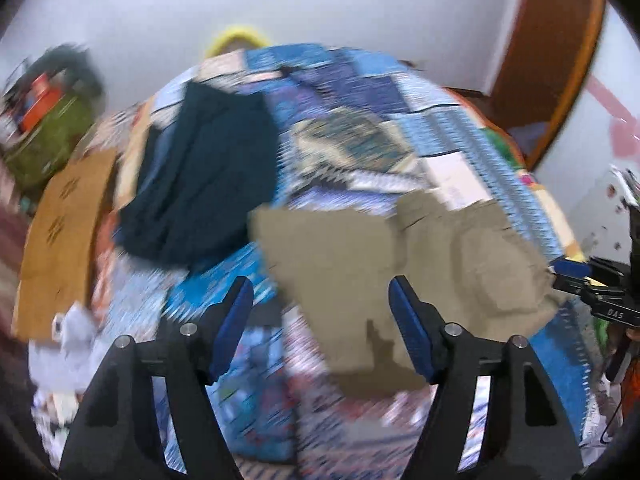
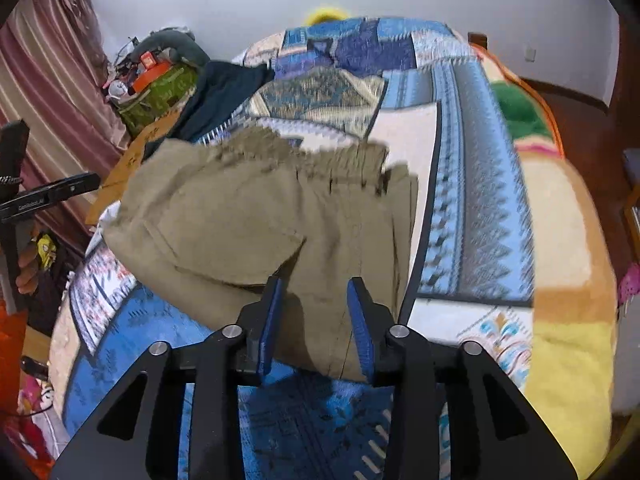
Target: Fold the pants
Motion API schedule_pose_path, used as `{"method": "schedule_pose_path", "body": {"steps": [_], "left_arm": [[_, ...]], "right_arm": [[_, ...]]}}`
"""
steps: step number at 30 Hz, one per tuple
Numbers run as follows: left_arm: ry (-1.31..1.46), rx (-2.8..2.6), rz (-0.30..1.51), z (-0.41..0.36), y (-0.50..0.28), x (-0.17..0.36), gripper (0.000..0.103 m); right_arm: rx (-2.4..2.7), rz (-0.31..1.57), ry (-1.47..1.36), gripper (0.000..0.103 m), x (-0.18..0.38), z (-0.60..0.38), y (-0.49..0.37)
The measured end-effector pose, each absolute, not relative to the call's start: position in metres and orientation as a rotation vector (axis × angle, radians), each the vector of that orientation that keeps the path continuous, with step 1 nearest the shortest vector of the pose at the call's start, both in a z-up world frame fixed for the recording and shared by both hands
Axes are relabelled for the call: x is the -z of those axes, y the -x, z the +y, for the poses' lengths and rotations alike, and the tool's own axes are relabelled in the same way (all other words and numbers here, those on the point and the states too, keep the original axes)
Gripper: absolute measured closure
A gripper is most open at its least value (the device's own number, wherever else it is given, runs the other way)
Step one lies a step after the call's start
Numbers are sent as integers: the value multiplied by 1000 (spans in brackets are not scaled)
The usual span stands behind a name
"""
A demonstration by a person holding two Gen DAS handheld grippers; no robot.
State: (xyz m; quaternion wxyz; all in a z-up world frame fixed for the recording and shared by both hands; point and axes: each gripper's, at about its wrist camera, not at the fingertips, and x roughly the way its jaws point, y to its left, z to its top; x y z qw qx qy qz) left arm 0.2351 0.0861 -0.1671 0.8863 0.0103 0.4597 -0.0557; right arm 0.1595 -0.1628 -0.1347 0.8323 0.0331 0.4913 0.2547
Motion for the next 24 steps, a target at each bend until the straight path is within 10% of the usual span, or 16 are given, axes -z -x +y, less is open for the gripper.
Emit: {"method": "schedule_pose_path", "body": {"steps": [24], "left_arm": [[-56, 291, 1126, 66, -294, 243, 21]], "right_arm": [[-648, 1123, -50, 58, 180, -127, -228]]}}
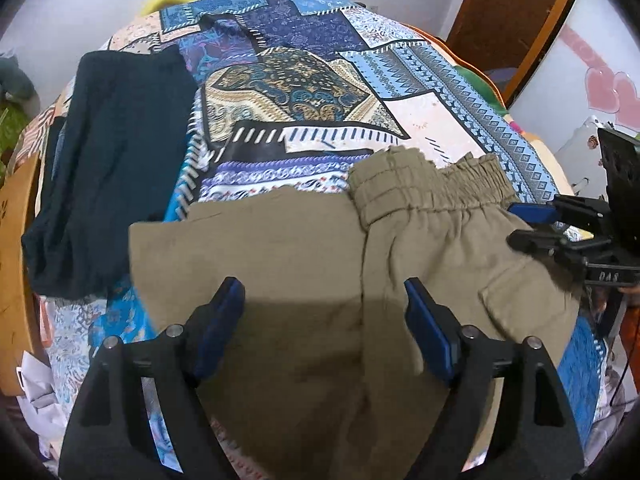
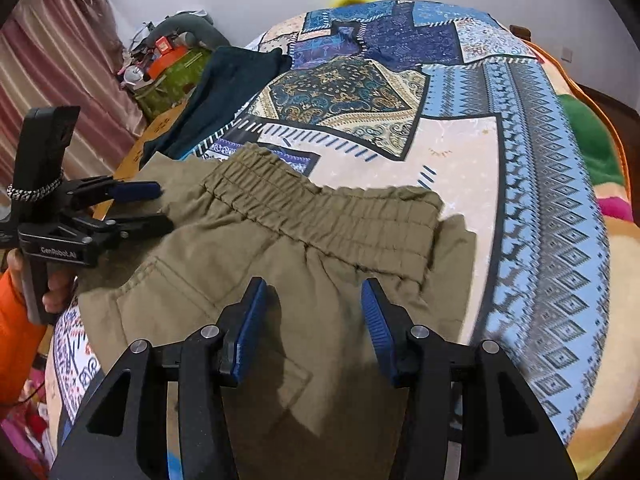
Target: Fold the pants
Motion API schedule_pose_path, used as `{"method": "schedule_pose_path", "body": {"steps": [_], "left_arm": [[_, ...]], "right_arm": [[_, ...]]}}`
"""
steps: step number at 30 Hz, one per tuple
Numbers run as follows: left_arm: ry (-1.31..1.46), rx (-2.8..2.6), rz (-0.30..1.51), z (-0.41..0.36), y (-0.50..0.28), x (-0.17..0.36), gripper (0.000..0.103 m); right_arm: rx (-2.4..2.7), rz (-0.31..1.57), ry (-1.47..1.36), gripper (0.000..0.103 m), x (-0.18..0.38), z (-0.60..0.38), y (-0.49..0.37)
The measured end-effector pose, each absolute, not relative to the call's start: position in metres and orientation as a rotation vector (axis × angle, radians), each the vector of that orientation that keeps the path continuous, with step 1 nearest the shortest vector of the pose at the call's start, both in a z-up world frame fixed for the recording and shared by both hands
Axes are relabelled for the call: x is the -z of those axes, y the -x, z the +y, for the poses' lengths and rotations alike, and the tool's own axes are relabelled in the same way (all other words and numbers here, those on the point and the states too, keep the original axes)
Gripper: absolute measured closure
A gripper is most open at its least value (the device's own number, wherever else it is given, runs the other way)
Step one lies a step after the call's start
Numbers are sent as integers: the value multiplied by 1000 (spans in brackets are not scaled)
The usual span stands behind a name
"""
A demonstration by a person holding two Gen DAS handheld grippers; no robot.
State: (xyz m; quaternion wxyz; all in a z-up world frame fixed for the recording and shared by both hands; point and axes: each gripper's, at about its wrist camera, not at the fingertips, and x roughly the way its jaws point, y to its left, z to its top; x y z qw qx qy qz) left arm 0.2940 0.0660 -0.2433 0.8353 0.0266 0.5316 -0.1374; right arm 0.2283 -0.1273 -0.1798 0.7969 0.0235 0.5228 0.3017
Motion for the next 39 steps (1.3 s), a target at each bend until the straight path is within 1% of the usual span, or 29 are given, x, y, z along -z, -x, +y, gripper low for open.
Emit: {"method": "schedule_pose_path", "body": {"steps": [2, 12, 13, 14, 18, 24, 25, 27, 28, 30, 34, 39], "left_arm": [[-43, 286, 1113, 72, -287, 240, 21], [20, 260, 1094, 97, -264, 237, 21], [16, 245, 1094, 99, -261, 236, 24], [10, 236, 1096, 100, -260, 237, 27], [46, 193, 1140, 116, -254, 247, 27], [131, 148, 1119, 140, -253, 234, 27], [148, 151, 1111, 142, -253, 230, 27], [168, 156, 1099, 141, -256, 226, 28], [179, 166, 1098, 141, -259, 225, 28], [194, 183, 1112, 138, -266, 227, 30], [200, 203, 1170, 127, -282, 242, 41], [192, 201, 1187, 120, -291, 252, 42]], "right_arm": [[-645, 1119, -39, 60, 178, -134, -224], [-560, 1107, 12, 60, 174, -155, -203], [-534, 1116, 37, 57, 176, -157, -201], [-526, 1123, 41, 57, 178, -160, -200], [-521, 1151, -48, 57, 182, -178, -195], [-501, 1141, -31, 57, 170, -177, -194], [-499, 1136, -33, 56, 168, -177, -196], [-486, 1120, -50, 50, 166, -178, -202], [-480, 1117, -62, 46, 166, -178, -204], [-474, 1126, -87, 45, 169, -178, -212], [-479, 1177, -126, 45, 184, -174, -231], [-492, 1205, -178, 45, 198, -175, -243]]}}
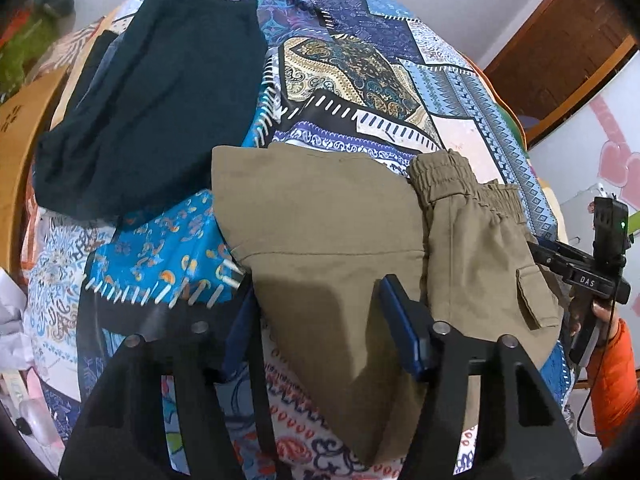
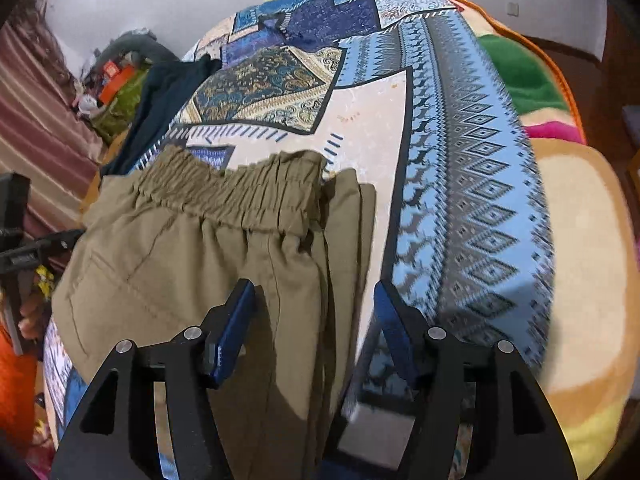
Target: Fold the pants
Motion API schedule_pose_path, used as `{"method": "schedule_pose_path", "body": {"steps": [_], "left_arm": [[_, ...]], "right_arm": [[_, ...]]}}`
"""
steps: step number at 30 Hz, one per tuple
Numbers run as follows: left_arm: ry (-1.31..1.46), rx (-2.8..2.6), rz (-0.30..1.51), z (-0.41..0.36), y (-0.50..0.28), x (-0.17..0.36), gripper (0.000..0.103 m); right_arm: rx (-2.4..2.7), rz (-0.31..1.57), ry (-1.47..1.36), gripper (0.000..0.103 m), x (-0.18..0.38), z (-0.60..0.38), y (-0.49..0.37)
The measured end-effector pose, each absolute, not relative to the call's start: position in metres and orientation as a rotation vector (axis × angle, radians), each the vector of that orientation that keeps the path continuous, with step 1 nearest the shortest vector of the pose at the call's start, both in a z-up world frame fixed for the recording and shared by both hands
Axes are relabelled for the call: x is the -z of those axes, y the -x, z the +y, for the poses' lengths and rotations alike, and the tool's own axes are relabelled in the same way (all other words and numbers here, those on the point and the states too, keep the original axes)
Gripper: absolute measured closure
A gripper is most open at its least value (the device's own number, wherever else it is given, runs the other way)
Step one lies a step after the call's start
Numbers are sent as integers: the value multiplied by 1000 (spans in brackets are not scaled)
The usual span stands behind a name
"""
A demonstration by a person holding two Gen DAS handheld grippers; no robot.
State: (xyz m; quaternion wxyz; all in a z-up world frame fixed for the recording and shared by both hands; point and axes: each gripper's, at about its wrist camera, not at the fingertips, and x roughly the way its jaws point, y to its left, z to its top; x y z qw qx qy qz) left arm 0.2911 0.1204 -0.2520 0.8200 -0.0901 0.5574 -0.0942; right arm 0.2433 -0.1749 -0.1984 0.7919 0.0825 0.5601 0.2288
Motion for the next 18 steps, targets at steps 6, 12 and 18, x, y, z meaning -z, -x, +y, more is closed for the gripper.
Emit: {"method": "schedule_pose_path", "body": {"steps": [6, 12, 18], "left_arm": [[188, 198, 1182, 119, -299, 252, 47], [208, 221, 1169, 113, -307, 252, 79], [176, 203, 1128, 108, -304, 241, 95]], "right_arm": [[-511, 1213, -184, 45, 205, -168, -251], [-511, 1209, -198, 69, 208, -170, -253], [-504, 1158, -145, 86, 196, -165, -248]]}}
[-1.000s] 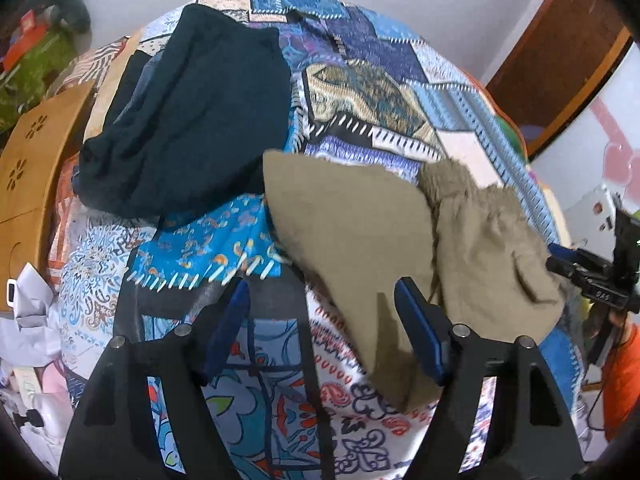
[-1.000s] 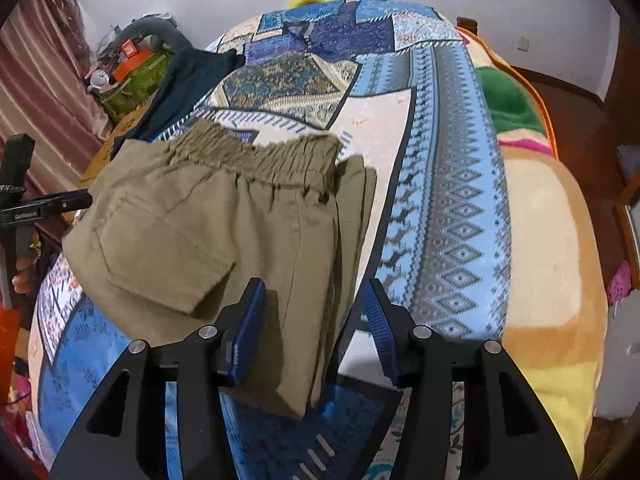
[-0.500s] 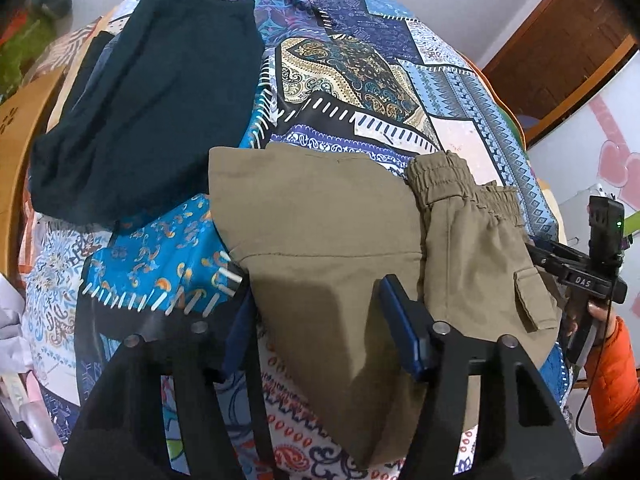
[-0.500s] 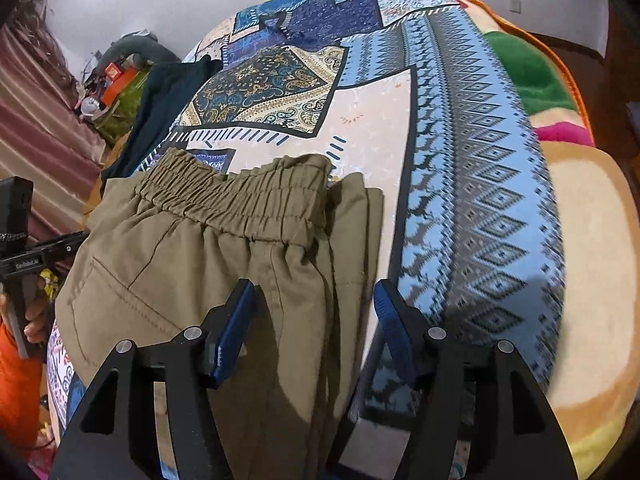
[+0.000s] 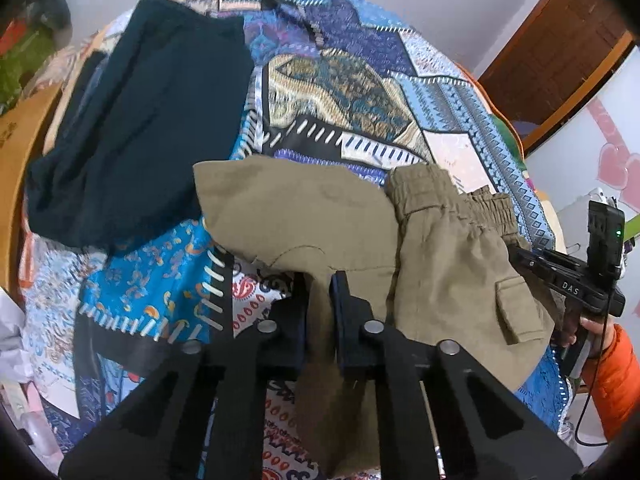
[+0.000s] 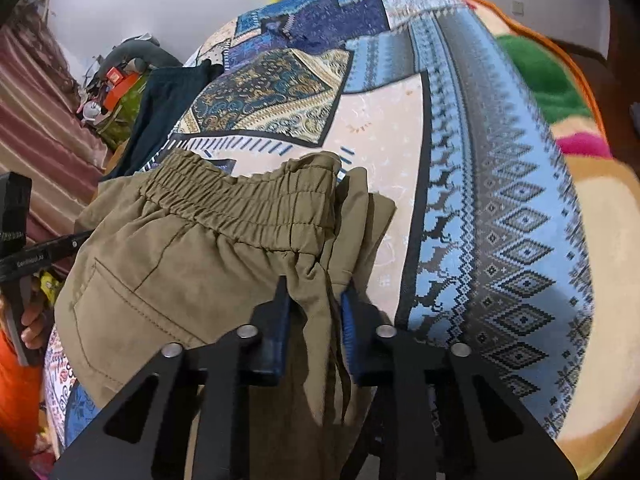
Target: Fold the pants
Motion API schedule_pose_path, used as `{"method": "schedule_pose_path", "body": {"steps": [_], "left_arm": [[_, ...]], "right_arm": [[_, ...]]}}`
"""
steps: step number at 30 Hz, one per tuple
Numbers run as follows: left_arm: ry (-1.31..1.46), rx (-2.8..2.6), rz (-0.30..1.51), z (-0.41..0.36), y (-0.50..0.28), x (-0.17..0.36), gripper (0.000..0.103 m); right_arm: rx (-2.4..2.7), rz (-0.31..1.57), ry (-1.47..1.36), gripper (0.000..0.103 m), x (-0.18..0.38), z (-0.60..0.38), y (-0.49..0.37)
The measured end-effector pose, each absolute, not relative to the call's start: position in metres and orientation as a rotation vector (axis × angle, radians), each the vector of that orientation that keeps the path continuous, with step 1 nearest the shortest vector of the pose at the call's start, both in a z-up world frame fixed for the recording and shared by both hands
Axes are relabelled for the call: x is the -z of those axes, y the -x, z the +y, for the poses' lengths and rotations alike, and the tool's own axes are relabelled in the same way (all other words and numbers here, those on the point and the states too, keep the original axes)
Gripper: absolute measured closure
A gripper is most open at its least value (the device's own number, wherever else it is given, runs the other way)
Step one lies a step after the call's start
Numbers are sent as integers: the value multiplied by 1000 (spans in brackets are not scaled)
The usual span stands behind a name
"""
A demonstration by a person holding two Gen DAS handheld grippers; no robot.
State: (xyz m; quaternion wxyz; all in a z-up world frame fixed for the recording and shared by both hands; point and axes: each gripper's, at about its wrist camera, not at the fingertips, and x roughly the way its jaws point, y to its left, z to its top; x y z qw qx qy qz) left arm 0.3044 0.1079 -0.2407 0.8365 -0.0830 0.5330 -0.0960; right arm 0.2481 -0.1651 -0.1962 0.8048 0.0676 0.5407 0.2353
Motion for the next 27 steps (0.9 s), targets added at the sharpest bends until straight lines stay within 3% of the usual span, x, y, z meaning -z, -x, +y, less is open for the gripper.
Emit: {"method": "schedule_pose_path", "body": {"steps": [4, 27], "left_arm": [[160, 201, 1070, 107, -299, 220, 100], [94, 74, 827, 164, -312, 115, 102]], "right_arm": [[-503, 1130, -133, 87, 185, -164, -250], [-578, 862, -33, 88, 69, -92, -299]]}}
